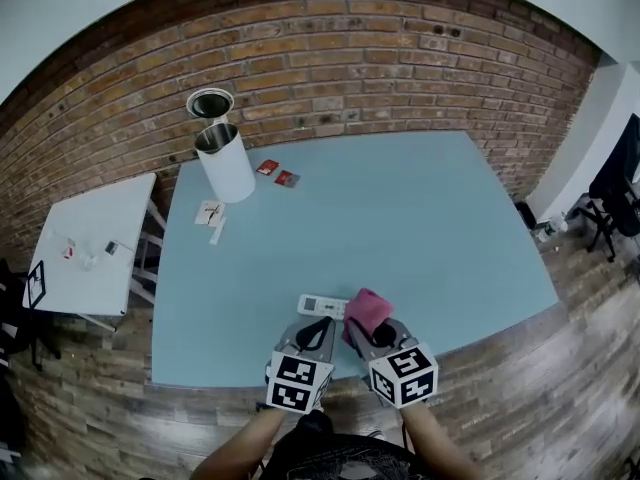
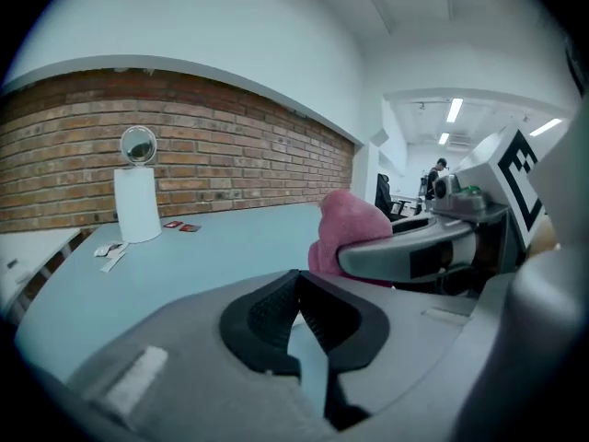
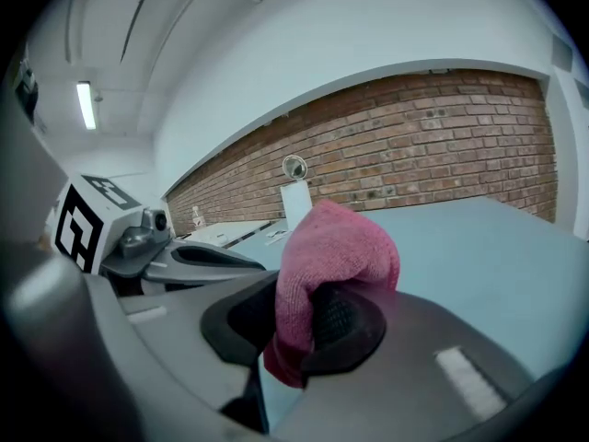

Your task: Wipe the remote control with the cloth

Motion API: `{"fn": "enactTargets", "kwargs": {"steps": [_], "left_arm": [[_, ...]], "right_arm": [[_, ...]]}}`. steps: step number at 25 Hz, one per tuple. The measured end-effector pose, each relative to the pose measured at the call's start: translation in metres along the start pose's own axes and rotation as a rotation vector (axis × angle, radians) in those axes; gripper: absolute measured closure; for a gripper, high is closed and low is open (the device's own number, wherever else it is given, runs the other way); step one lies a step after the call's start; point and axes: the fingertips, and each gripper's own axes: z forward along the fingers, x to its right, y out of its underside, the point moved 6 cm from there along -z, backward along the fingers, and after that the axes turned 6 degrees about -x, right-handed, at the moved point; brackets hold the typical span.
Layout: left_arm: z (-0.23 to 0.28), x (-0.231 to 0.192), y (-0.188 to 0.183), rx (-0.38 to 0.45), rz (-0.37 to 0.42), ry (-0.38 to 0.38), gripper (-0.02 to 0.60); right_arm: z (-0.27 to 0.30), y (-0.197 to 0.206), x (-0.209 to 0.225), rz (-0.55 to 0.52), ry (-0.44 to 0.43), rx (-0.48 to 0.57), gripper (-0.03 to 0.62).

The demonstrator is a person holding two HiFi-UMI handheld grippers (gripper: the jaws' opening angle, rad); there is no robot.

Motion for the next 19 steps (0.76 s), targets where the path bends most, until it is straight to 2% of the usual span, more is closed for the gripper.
{"fn": "enactTargets", "kwargs": {"steps": [3, 5, 12, 19], "left_arm": [[-0.006, 0.010, 0.003, 0.020, -0.075, -0.054, 0.584], [-0.007, 0.021, 0.005, 0.024, -0.097, -0.068, 0.585], [-0.015, 0.039, 0.006, 0.025, -0.097, -0.109, 0.586], [-0.025, 0.061, 0.010, 0.009, -0.077, -0.111, 0.586]], "right_arm": [[-0.007, 0.005, -0.006, -0.031, -0.017, -0.012, 0.533], [-0.014, 0.008, -0.005, -0.044, -0.024, -0.021, 0.533], [-0.032, 0.012, -0.003, -0.061, -0.040, -0.021, 0.533], [-0.046, 0.016, -0.006, -0.067, -0.056, 0.000, 0.533]]}}
